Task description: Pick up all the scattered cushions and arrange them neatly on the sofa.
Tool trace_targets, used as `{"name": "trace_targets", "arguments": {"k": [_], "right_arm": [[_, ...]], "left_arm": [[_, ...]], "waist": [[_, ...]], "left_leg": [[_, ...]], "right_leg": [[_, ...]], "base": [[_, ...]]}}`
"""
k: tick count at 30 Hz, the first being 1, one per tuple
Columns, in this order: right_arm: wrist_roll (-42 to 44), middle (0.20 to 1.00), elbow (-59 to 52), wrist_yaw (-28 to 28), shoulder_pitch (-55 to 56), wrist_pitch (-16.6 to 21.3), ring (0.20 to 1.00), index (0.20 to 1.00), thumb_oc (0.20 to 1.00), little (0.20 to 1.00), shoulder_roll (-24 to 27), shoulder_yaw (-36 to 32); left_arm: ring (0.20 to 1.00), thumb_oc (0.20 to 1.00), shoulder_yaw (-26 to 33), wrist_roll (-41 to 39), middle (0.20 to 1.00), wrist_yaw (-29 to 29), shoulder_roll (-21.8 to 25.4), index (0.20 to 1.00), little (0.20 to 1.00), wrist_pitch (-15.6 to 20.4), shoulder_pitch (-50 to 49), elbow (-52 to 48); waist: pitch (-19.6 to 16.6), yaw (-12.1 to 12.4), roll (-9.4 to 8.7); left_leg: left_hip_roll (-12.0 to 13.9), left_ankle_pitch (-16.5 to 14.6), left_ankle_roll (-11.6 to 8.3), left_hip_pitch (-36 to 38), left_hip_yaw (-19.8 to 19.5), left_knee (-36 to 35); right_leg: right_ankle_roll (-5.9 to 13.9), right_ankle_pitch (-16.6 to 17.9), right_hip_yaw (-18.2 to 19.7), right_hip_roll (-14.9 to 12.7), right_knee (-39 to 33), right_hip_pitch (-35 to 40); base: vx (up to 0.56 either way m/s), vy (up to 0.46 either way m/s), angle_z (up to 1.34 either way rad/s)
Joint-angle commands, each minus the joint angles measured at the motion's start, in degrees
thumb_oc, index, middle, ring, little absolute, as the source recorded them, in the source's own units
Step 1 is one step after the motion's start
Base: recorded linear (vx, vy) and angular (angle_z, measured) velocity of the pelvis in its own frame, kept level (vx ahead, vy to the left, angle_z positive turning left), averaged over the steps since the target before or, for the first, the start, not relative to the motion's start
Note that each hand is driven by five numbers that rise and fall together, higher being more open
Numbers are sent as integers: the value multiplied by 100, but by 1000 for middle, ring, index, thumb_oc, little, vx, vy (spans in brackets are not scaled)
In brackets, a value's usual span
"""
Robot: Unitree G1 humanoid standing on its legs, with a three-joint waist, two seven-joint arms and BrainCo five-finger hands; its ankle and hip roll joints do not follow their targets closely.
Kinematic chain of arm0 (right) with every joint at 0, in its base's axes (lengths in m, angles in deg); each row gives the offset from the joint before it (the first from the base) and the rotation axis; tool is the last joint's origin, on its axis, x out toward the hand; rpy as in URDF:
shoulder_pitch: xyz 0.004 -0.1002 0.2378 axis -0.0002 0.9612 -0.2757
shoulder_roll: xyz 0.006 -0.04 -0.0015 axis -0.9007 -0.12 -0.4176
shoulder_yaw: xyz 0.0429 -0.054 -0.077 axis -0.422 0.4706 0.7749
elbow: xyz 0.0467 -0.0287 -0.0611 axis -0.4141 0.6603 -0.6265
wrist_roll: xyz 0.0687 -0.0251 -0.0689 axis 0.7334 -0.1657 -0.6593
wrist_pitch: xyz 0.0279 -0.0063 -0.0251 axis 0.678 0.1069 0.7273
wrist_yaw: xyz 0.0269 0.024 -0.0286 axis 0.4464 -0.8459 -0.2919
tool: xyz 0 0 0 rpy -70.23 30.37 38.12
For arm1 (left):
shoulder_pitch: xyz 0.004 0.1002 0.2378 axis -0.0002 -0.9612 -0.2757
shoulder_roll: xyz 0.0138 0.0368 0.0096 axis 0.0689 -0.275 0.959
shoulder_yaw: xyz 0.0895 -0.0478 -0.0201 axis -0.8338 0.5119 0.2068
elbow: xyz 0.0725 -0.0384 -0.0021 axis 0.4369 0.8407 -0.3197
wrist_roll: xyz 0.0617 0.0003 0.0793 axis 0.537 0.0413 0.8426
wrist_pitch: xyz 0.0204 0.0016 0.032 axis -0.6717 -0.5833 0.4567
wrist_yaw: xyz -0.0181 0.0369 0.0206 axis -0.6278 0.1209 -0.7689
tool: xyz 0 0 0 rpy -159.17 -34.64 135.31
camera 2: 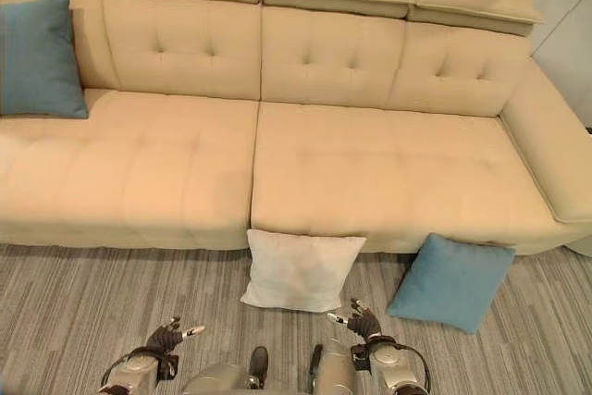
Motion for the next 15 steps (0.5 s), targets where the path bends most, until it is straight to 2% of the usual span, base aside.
{"name": "trace_targets", "arguments": {"k": [1, 9, 15], "right_arm": [[-30, 1000, -189, 91, -153, 235, 1000, 1000, 1000, 1000, 261, 21], [94, 1000, -267, 277, -467, 310, 1000, 1000, 1000, 1000, 423, 55], [94, 1000, -369, 452, -826, 363, 1000, 1000, 1000, 1000, 565, 105]], "left_arm": [[1000, 1000, 202, -217, 1000, 199, 15, 1000, 1000, 218, -5, -64], [1000, 1000, 53, -436, 1000, 526, 88, 1000, 1000, 365, 606, -434], [1000, 1000, -122, -656, 1000, 729, 120, 1000, 1000, 525, 1005, -949]], "waist": [[145, 104, -136], [313, 43, -100], [488, -34, -57]], "left_leg": [[382, 103, -663, -457, -552, 347], [450, 389, -797, -1033, -743, 229], [461, 472, -797, -1436, -735, 273]], "right_leg": [[61, 661, -124, 63, -613, 879], [-21, 616, -407, 123, -708, 566], [-22, 663, -370, 69, -602, 161]], "base": [[-3, -72, 36], [-57, -65, 23], [-42, 8, 1]]}}
